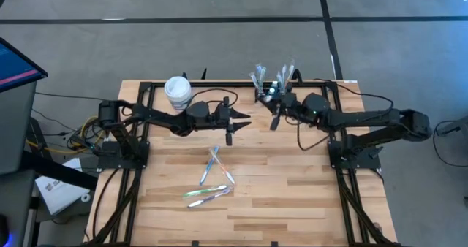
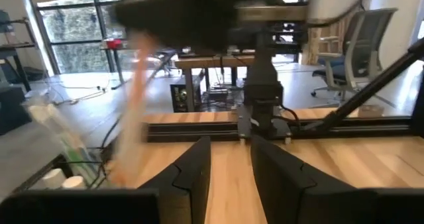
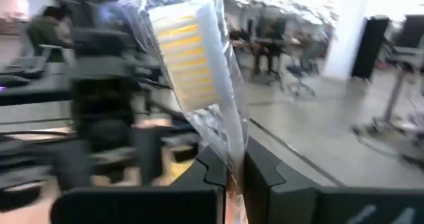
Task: Pick & Place toothbrushing station
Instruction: Put the orange toothbrush into the black mesh organizer
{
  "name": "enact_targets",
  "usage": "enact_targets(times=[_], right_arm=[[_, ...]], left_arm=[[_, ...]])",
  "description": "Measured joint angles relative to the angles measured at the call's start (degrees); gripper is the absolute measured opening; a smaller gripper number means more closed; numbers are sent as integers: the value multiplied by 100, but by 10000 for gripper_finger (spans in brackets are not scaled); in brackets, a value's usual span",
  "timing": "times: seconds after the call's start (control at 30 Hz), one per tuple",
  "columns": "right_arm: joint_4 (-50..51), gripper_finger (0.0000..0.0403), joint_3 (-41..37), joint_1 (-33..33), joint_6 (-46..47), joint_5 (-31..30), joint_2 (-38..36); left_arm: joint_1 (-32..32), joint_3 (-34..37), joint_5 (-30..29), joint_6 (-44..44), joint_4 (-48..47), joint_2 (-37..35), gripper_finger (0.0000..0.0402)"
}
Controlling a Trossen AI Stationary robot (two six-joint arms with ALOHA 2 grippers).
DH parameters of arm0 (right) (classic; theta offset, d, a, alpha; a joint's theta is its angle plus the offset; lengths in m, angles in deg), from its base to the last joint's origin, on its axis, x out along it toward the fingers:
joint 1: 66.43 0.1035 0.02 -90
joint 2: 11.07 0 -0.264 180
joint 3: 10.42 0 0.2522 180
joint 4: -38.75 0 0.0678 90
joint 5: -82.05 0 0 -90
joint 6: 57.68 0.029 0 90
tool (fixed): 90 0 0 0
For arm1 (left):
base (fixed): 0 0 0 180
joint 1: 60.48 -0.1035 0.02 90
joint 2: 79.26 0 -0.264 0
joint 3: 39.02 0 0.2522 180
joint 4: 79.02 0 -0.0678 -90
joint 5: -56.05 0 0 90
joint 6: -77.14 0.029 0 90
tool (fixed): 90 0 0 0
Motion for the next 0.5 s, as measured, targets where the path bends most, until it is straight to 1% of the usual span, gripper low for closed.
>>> enact_targets(times=[0.13, 0.5], right_arm=[[112, 11, -2, -407, 117, -1, -2], [409, 11, -2, -1308, 456, 26, 4]], left_arm=[[113, 0, 17, 8, -231, 0, 102], [300, 0, 13, 12, -315, 0, 101]])
